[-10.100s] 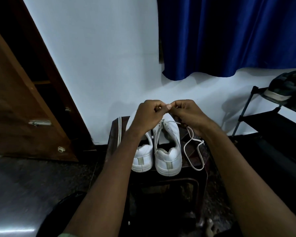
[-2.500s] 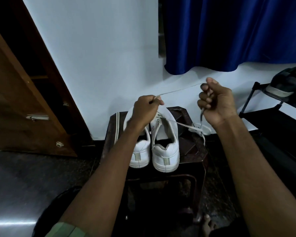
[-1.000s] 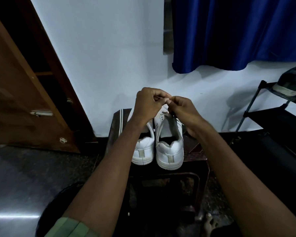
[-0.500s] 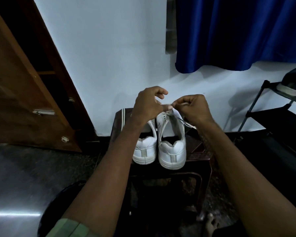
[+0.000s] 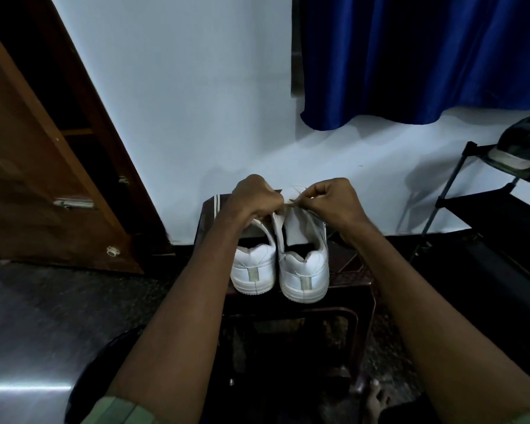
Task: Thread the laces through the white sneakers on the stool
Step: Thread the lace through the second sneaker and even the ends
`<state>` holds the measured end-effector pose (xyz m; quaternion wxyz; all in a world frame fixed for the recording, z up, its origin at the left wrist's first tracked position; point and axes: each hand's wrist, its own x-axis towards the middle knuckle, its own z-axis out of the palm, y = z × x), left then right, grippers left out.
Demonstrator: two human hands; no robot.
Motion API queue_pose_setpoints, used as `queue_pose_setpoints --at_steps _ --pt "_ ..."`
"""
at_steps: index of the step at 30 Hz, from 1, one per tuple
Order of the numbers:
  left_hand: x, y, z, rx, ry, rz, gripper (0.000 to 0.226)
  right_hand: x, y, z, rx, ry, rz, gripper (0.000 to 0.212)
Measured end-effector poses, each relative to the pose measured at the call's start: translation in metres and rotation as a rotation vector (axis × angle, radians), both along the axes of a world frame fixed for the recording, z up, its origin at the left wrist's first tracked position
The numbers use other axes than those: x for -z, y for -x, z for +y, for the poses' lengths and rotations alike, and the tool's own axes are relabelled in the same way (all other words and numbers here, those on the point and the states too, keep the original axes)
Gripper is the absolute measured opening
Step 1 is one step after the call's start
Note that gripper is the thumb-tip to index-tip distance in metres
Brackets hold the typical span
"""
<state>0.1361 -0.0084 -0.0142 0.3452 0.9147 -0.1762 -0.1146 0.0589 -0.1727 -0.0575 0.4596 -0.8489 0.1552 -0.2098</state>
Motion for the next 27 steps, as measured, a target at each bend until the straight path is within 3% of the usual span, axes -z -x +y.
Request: queue_pose_setpoints --at_steps 8,13,18,27 --pt "0.01 -0.01 0.003 0.02 0.059 0.108 0.024 -0.002 -0.003 0.014 0.0 0.204 0.038 0.005" --pt "0.008 -0.009 0.001 0.05 0.066 0.122 0.056 -0.002 -0.002 0.018 0.037 0.261 0.035 0.007" --pt "0.008 -0.008 -0.001 0.065 0.056 0.125 0.058 -0.002 0.003 0.007 0.082 0.106 -0.004 0.009" --pt "0.008 -0.009 -0.001 0.045 0.053 0.14 0.059 -0.002 0.0 0.018 0.048 0.306 0.047 0.01"
